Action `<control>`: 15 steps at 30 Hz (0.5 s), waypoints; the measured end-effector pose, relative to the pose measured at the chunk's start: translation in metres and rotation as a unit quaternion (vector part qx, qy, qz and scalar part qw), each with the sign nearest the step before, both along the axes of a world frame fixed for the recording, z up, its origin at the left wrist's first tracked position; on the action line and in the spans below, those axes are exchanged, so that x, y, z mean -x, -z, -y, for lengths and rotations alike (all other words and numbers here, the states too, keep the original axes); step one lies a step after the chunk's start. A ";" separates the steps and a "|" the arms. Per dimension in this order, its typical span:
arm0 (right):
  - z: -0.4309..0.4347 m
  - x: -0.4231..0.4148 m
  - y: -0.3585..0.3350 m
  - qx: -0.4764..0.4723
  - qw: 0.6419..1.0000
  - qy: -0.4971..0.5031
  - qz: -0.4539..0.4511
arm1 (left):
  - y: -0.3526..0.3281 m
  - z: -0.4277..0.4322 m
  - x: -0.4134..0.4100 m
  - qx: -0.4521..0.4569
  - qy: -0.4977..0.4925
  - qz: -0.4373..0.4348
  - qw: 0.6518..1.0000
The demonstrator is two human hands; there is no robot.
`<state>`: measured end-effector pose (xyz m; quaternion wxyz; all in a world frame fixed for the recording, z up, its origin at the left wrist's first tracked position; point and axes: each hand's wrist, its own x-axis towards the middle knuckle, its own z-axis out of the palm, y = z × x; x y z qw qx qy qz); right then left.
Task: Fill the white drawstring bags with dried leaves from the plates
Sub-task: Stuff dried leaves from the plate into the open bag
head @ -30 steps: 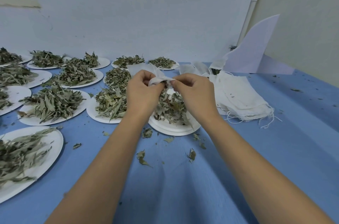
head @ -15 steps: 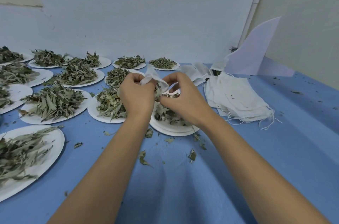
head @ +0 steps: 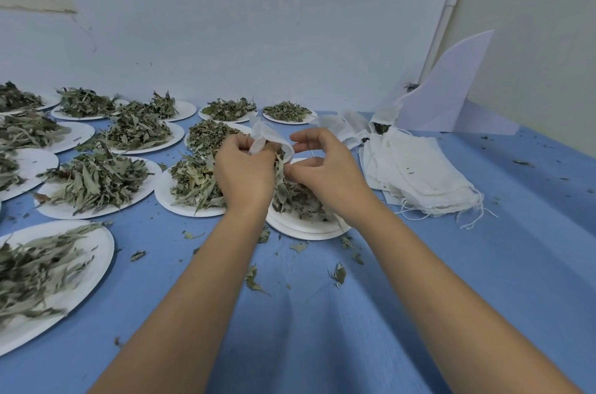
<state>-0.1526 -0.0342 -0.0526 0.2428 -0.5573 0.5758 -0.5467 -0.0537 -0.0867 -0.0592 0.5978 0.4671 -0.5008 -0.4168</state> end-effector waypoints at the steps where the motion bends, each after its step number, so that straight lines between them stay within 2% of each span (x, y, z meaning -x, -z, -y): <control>1: 0.001 0.001 0.001 -0.007 1.000 0.006 0.007 | 0.000 0.001 0.000 -0.008 -0.003 -0.010 1.000; 4: 0.002 0.005 0.003 -0.040 0.999 0.016 0.018 | 0.000 0.004 -0.001 -0.039 -0.013 -0.040 0.998; 8: 0.001 0.002 0.002 -0.086 0.990 -0.047 0.097 | 0.003 0.005 0.000 -0.056 -0.019 -0.066 0.996; 12: 0.001 -0.005 0.003 -0.073 0.995 -0.015 0.058 | 0.003 0.004 0.003 -0.071 -0.024 -0.104 0.992; 15: 0.000 -0.005 0.004 -0.077 0.995 -0.007 0.065 | 0.003 0.004 0.005 -0.073 -0.034 -0.120 0.989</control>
